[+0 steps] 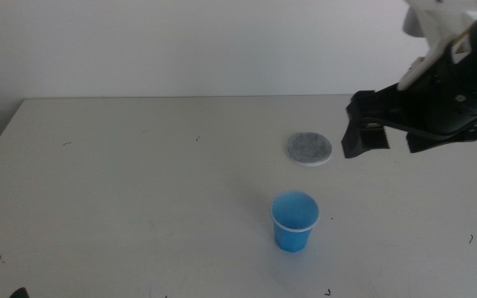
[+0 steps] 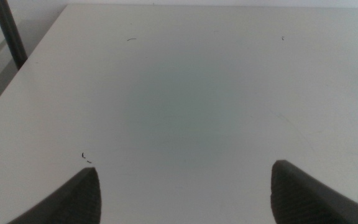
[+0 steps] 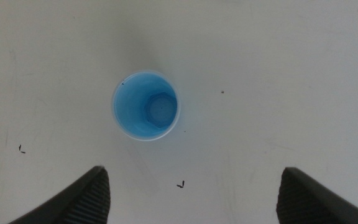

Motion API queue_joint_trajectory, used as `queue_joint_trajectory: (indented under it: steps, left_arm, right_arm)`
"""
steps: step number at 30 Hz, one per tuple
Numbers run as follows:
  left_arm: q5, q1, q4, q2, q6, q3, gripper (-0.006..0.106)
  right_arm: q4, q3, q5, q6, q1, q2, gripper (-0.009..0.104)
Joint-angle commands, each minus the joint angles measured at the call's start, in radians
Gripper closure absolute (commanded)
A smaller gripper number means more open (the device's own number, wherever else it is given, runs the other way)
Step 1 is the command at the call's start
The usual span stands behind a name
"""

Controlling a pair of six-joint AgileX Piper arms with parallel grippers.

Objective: Place an empty cup on a cup mat.

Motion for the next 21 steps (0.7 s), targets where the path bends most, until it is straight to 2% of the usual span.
queue_joint_trajectory:
  steps: [1,5,14,21]
  left_arm:
    - [-0.067,0.001,0.0,-0.004,-0.011,-0.006,-0.005]
    - [-0.067,0.001,0.0,-0.004,-0.011,-0.006,-0.005]
    - [-0.067,0.001,0.0,-0.004,-0.011,-0.006,-0.005]
    - [-0.067,0.001,0.0,-0.004,-0.011,-0.006,-0.005]
  right_arm:
    - [-0.011,-0.05,-0.03,0.003,0.023,0.023,0.016]
    - [0.015,-0.049,-0.008,0.015,0.038,0.096,0.016]
    - [0.009,-0.049,-0.017,0.167,0.044,0.242,0.016]
    - [0.011,-0.047,-0.074,0.183,0.048,0.338,0.023]
